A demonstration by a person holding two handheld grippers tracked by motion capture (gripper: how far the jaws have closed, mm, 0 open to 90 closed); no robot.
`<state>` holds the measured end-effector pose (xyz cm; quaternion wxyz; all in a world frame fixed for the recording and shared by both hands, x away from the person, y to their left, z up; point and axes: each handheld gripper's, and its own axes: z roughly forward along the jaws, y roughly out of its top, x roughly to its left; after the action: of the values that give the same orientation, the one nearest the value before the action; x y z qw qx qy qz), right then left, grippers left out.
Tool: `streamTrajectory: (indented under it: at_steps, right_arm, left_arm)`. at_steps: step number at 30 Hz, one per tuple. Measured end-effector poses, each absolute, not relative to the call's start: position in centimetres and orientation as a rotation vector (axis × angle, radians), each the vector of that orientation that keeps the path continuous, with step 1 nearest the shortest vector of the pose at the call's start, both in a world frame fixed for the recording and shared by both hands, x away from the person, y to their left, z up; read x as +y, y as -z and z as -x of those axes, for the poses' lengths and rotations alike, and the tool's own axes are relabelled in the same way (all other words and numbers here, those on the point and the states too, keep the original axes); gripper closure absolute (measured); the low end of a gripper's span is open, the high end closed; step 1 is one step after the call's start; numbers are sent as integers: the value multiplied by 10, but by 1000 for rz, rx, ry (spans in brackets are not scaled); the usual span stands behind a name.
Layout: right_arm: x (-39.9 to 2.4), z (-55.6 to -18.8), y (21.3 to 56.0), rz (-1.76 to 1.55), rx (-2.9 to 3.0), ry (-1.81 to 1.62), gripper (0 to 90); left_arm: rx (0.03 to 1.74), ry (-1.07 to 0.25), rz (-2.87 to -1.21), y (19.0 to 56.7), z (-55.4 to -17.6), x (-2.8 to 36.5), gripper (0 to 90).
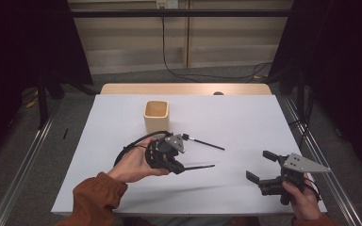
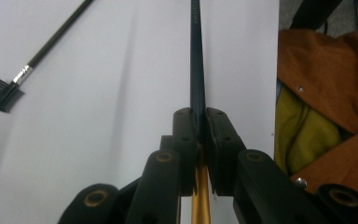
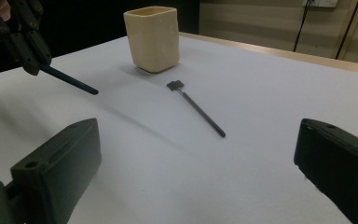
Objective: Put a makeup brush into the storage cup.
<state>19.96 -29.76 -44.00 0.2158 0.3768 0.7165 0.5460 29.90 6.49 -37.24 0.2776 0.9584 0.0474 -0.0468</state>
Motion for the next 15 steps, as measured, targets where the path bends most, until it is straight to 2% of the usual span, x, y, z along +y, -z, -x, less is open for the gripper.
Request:
streamTrajectory:
  at_steps: [15]
  right_arm:
    - [-296,-200,441,-1037,2007,-1509,0]
  left_arm:
    - [82,149,-2695,385,-298,58,834]
